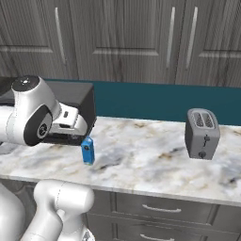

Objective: Move the drinks to the dining counter.

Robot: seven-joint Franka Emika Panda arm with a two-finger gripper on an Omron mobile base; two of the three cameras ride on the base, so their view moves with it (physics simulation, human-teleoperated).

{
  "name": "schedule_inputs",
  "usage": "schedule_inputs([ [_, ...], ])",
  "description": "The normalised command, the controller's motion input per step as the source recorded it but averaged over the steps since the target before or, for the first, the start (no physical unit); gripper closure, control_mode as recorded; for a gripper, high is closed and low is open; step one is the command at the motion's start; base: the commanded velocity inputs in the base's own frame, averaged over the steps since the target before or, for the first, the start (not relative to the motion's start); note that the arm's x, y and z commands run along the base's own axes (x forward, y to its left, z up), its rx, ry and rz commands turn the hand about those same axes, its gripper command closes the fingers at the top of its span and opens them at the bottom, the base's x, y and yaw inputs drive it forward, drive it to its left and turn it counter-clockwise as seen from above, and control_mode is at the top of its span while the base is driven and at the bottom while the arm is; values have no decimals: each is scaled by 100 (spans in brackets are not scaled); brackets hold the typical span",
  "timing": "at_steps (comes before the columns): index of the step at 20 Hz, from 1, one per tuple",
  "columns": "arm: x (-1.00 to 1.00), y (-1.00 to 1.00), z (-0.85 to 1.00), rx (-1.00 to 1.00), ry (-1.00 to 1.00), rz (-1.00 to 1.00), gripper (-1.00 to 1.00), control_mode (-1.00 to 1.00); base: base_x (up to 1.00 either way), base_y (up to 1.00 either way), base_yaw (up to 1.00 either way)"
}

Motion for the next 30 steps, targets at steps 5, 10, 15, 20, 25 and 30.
schedule_inputs([
  [5, 17, 9, -35, 0, 17, 2, -100, -100, 0, 0, 0],
  [10, 14, 2, -25, 0, 8, 0, -100, -100, 0, 0, 0],
  [15, 0, 0, -21, 0, 0, 0, -100, -100, 0, 0, 0],
  [20, 0, 0, -19, 0, 0, 0, -100, -100, 0, 0, 0],
  [25, 16, 0, -14, 0, 0, 0, -100, -100, 0, 0, 0],
  [30, 26, 4, -12, 0, 0, 0, -100, -100, 0, 0, 0],
])
